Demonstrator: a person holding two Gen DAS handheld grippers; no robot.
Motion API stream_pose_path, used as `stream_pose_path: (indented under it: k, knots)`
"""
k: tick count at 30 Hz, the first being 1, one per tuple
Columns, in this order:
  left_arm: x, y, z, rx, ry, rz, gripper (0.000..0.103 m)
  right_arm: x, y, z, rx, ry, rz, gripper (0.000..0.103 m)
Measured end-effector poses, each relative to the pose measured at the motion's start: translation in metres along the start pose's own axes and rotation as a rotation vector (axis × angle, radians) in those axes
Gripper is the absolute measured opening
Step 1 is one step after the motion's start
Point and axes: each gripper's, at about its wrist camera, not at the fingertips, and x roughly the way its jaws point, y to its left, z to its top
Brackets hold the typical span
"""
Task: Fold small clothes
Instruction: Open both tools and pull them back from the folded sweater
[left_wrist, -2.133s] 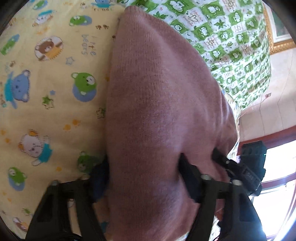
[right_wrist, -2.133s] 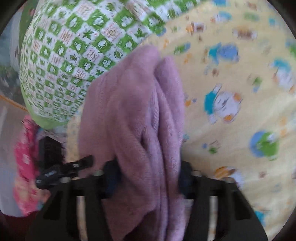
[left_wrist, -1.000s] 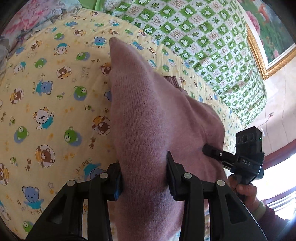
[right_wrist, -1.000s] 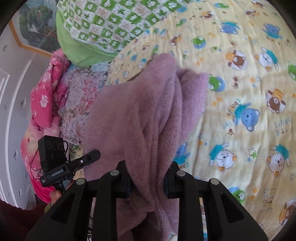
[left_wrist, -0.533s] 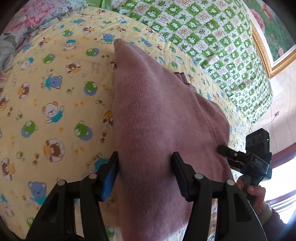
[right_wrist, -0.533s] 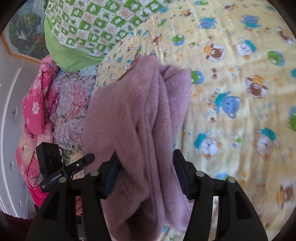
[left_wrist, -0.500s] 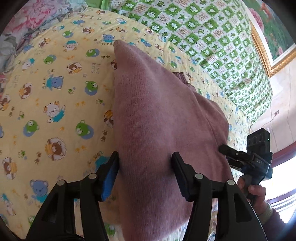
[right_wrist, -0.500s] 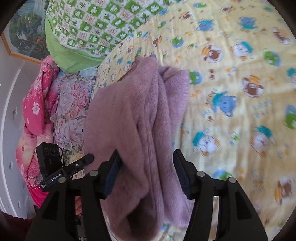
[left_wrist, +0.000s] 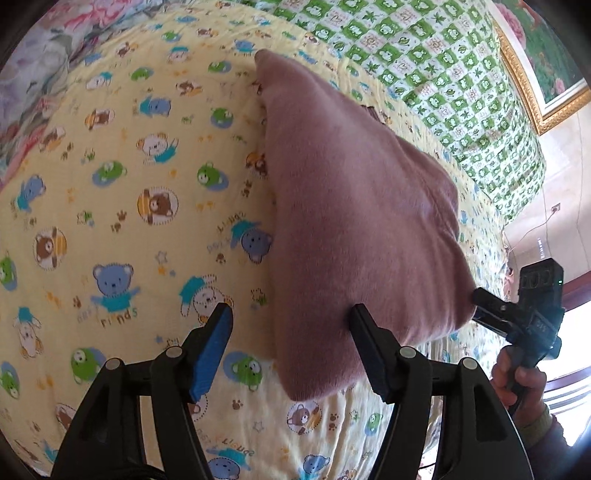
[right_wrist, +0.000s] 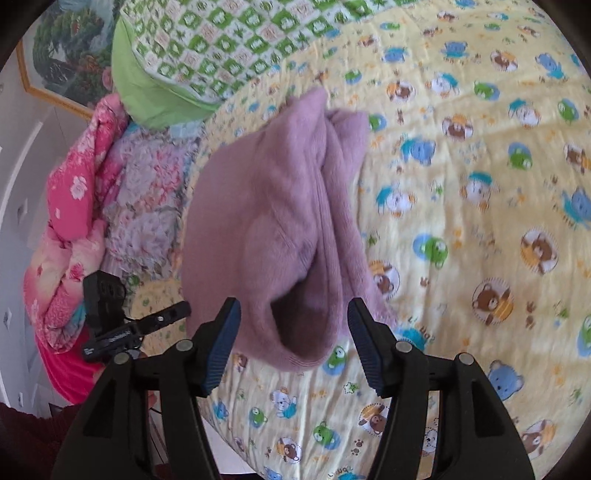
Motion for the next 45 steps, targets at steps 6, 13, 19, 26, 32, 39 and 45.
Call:
stream_pose_path:
  k: [6,13,19,26,32,39,45]
  knots:
    - [0.013,0.001,-0.001,0.011,0.034,0.000,0.069,0.023,-0.014,0.002,0.060,0.049,0.022,0.030]
    - [0.011,-0.014,0.004,0.059,0.028,0.013,0.069,-0.021,0.015,0.018,-0.043,-0.082,0.045,0.011]
    - [0.033,-0.016,-0.002,0.077,0.088,0.028,0.071,0.009,-0.002,0.024,-0.150,0.021,-0.148,0.010]
    - [0.046,-0.013,-0.007,0.081,0.109,0.038,0.072,0.025,-0.027,0.009,-0.064,0.025,-0.155,0.022]
    - [0.037,-0.013,-0.007,0.072,0.110,0.043,0.072,0.000,-0.008,0.012,-0.116,-0.005,-0.221,0.041]
    - [0.006,-0.022,0.000,0.088,0.048,0.033,0.071,-0.020,0.026,0.022,-0.148,-0.116,-0.189,0.041]
    - [-0.012,-0.027,0.016,0.072,-0.006,0.031,0.071,-0.007,0.054,0.032,-0.216,-0.136,-0.197,0.041]
